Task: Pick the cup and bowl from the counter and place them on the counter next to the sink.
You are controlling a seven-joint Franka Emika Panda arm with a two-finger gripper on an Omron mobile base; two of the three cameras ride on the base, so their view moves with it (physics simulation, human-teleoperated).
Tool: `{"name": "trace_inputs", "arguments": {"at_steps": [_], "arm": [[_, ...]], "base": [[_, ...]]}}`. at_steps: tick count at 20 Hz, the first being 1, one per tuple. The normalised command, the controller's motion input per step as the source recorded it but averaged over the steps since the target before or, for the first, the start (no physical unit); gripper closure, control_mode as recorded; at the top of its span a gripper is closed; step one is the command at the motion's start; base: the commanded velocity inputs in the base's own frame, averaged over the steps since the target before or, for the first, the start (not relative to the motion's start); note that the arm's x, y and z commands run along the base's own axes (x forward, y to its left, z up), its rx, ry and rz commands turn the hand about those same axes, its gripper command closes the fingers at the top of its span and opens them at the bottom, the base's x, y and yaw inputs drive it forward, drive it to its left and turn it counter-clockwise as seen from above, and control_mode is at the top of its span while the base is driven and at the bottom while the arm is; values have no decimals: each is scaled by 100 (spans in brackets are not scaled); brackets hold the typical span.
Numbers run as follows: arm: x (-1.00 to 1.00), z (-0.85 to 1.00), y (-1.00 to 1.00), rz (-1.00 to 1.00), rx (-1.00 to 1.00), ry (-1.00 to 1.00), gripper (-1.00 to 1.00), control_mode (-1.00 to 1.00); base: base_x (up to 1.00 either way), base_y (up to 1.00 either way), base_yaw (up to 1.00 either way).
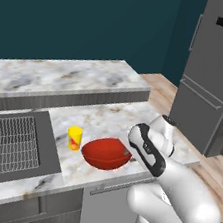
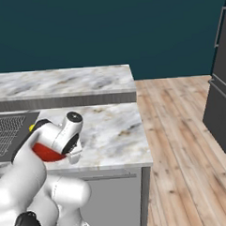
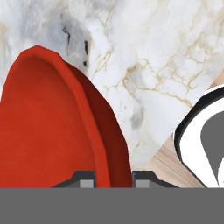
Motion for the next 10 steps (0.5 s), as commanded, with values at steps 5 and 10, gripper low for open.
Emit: {"name": "trace_inputs", "arguments": {"at_steps": [5,10], "arm": [[8,-44,10,-5,0,-10,100,-100],[-1,-48,1,-4,0,-3,100,-100]], "base": [[0,0,0],[0,0,0]]}}
